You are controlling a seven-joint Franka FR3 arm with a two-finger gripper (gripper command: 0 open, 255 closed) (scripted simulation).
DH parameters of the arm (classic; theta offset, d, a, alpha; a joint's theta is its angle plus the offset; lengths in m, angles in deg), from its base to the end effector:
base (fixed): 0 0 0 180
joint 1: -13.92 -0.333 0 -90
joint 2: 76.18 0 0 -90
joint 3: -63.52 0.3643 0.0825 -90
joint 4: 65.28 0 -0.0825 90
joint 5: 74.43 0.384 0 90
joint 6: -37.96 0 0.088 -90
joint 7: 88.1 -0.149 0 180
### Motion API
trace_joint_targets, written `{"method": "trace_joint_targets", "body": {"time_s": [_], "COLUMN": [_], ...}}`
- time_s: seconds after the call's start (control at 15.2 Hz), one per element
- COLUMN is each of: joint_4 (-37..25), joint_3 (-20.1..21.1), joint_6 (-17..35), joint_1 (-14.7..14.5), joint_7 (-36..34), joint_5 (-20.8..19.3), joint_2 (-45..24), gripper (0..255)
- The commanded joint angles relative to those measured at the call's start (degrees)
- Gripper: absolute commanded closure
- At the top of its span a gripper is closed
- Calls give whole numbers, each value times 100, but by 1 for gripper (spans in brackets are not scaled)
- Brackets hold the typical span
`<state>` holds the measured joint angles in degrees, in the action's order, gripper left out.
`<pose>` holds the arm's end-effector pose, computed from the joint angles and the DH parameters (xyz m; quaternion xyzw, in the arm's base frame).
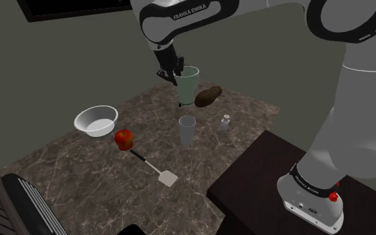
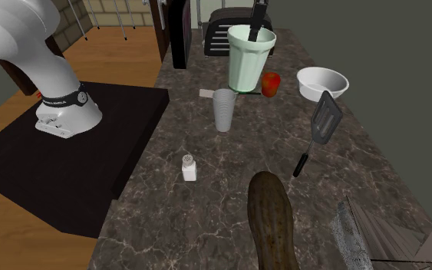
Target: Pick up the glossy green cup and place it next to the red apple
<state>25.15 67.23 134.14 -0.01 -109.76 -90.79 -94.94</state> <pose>0.6220 0.1521 0.4430 0.9854 -0.0039 -0.0620 0.1585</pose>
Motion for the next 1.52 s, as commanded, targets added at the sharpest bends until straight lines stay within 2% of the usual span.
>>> {"method": "trace_joint_targets", "body": {"time_s": [0.0, 0.4, 1.45], "joint_4": [-201, -1151, -332], "joint_3": [83, 302, 280], "joint_6": [-120, -618, 440], "joint_1": [-157, -662, -624], "joint_7": [-215, -795, -1038], "joint_5": [19, 56, -8], "joint_2": [-139, -753, -1021], "gripper": [255, 255, 255]}}
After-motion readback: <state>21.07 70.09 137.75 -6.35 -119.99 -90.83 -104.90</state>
